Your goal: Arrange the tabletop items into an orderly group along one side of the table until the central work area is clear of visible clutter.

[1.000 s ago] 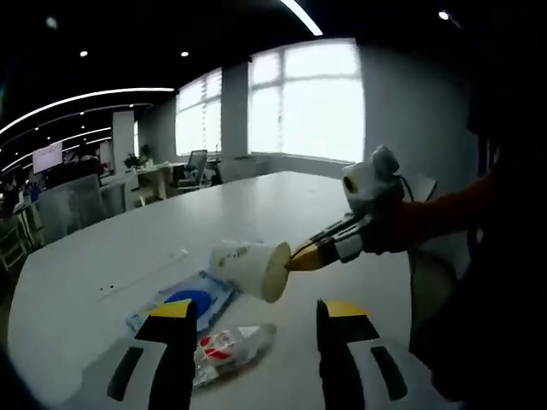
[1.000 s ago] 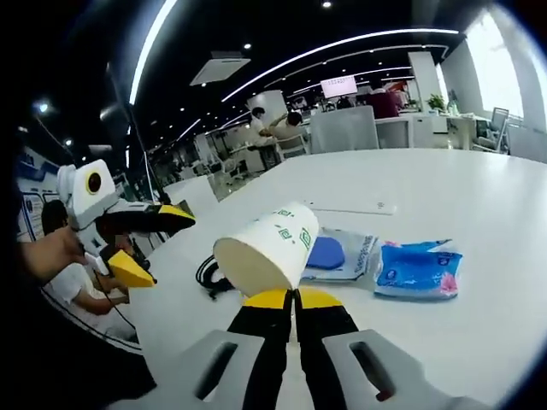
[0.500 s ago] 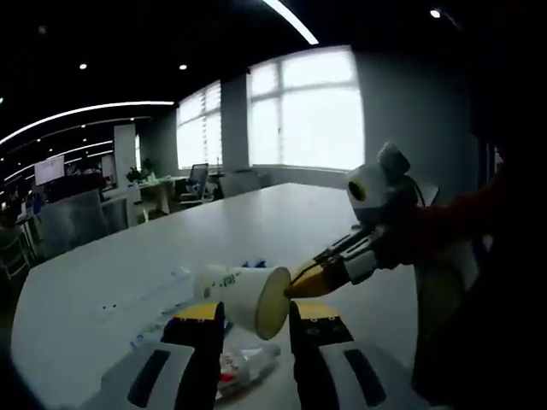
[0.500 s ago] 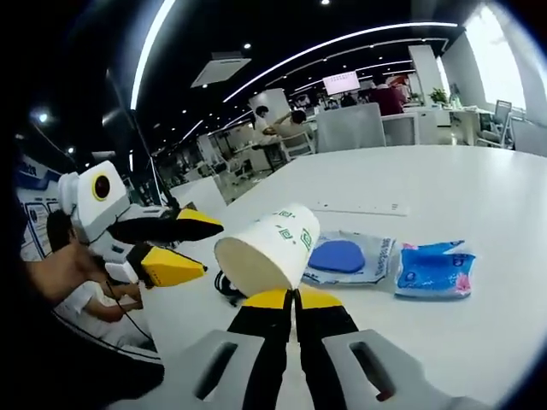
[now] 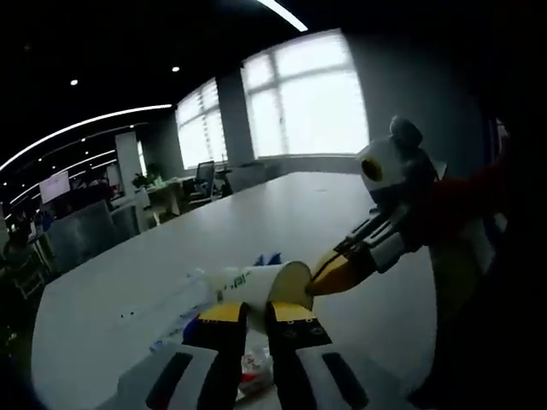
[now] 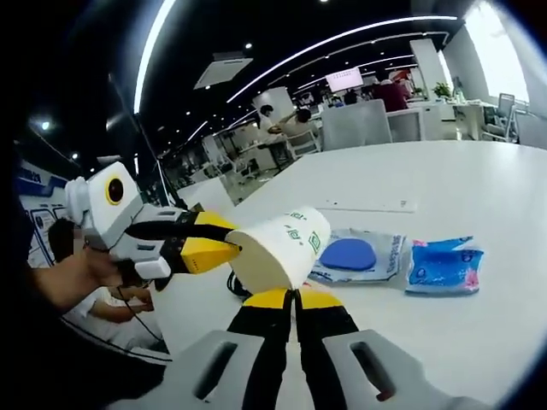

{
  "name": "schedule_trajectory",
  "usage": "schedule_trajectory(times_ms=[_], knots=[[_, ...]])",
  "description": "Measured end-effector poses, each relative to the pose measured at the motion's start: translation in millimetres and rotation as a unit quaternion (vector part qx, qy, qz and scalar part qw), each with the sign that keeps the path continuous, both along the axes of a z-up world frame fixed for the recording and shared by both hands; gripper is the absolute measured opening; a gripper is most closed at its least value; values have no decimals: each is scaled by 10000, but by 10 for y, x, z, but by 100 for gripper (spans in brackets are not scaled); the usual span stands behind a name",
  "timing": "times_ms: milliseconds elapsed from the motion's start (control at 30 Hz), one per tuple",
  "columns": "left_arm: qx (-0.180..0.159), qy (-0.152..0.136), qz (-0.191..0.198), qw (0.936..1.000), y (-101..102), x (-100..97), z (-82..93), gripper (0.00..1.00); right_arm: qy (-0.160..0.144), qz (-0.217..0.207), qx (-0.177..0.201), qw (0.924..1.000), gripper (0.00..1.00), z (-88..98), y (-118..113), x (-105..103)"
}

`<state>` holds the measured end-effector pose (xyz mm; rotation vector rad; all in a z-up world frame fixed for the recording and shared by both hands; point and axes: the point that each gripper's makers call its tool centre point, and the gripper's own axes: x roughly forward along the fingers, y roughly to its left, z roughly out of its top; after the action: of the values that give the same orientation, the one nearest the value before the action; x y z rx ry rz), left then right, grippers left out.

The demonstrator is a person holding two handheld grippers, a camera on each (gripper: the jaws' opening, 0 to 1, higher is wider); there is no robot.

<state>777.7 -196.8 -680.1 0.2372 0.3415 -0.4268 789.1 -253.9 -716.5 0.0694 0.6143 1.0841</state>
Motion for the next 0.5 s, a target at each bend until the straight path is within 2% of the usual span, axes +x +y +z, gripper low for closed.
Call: schedule_trajectory(times_ms=[233,433,500], knots=[[110,105,-4,9999,-14,12,-36,7,-109,103,-141,9998,0,-18,-2,-13],[110,53,-38,9999,-10,35,17,6,-197,155,-182,9995,0,3,-11,-15],[114,62,28,9999,21,58,39,5,-358,157,-106,9992,0,45,-19,3]])
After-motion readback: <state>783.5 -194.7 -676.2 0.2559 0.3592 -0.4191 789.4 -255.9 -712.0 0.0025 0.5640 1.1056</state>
